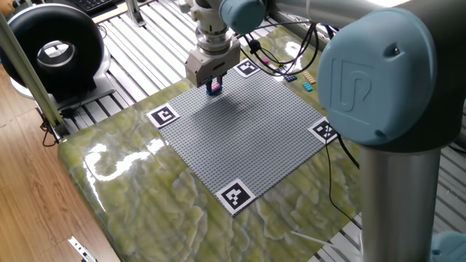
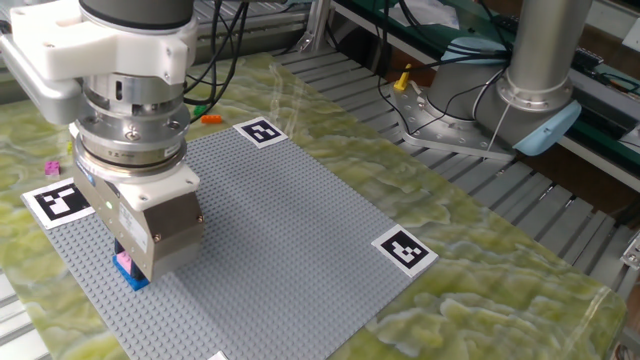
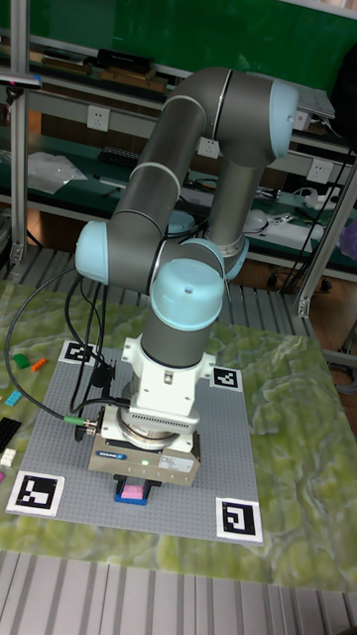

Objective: Stack small Lego blocks one on top of the other

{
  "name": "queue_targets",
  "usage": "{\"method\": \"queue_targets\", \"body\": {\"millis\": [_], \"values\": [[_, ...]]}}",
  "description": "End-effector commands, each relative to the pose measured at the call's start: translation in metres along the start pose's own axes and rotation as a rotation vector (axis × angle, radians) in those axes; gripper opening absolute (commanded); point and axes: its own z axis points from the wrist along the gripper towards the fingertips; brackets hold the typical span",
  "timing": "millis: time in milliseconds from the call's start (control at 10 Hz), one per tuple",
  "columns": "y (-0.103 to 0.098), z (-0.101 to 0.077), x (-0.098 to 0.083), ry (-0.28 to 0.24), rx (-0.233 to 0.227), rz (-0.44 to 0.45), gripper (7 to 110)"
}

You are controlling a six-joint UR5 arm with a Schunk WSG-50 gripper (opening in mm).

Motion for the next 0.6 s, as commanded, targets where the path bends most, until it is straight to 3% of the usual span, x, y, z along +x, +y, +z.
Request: {"method": "queue_targets", "body": {"millis": [0, 500], "values": [[-0.0005, -0.0006, -0.002, -0.007, -0.009, 0.011, 7], [-0.0008, 0.0029, -0.0015, -0.01, -0.014, 0.014, 7]]}}
